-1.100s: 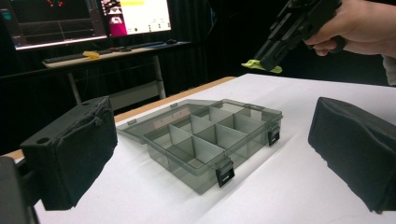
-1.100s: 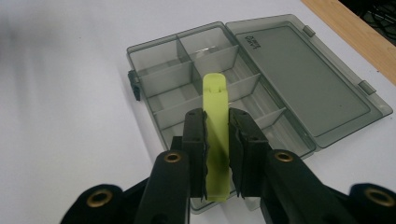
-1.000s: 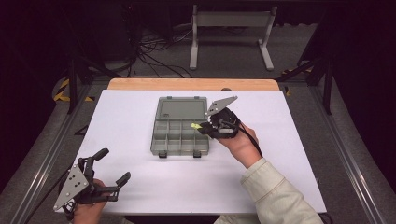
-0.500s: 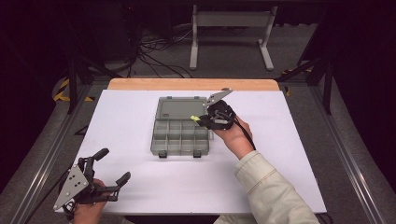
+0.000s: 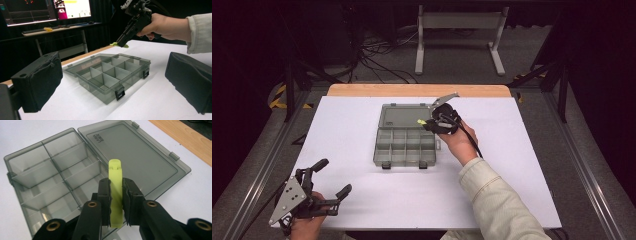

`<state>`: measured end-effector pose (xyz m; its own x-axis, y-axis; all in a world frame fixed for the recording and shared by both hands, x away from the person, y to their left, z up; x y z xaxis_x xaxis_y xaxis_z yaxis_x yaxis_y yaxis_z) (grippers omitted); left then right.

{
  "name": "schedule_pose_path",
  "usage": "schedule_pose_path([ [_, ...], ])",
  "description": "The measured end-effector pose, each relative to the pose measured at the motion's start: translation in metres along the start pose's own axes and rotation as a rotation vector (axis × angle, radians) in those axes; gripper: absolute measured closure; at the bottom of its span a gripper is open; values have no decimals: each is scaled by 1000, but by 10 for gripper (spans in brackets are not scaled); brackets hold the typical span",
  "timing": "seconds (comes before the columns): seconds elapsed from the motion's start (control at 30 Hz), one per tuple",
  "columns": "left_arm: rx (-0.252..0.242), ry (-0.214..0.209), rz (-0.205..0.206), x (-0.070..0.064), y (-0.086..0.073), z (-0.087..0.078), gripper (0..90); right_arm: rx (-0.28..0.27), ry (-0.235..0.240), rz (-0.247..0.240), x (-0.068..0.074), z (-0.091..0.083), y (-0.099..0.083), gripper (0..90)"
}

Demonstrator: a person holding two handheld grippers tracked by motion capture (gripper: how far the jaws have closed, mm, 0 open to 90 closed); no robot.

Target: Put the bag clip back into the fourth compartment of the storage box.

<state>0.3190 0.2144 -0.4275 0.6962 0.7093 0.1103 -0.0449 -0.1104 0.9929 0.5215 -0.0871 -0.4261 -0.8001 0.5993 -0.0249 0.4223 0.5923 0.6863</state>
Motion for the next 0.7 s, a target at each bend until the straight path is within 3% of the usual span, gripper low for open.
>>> schedule_pose_path([
  [0.1,-1,1,-2,0,0,0,18,-3,17,25,-1,4,-5,776],
  [0.7,-1,1,1,0,0,0,18,9,51,41,5,17,-18,776],
])
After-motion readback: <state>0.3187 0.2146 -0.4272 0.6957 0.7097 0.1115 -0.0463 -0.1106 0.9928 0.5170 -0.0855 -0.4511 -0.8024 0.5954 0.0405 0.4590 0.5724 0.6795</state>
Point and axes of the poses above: each handheld gripper's, and its own axes: z roughly forward along the jaws, y roughly out of its top, x roughly to its left, the point moved 7 cm from there along z, roughly forward along the jaws
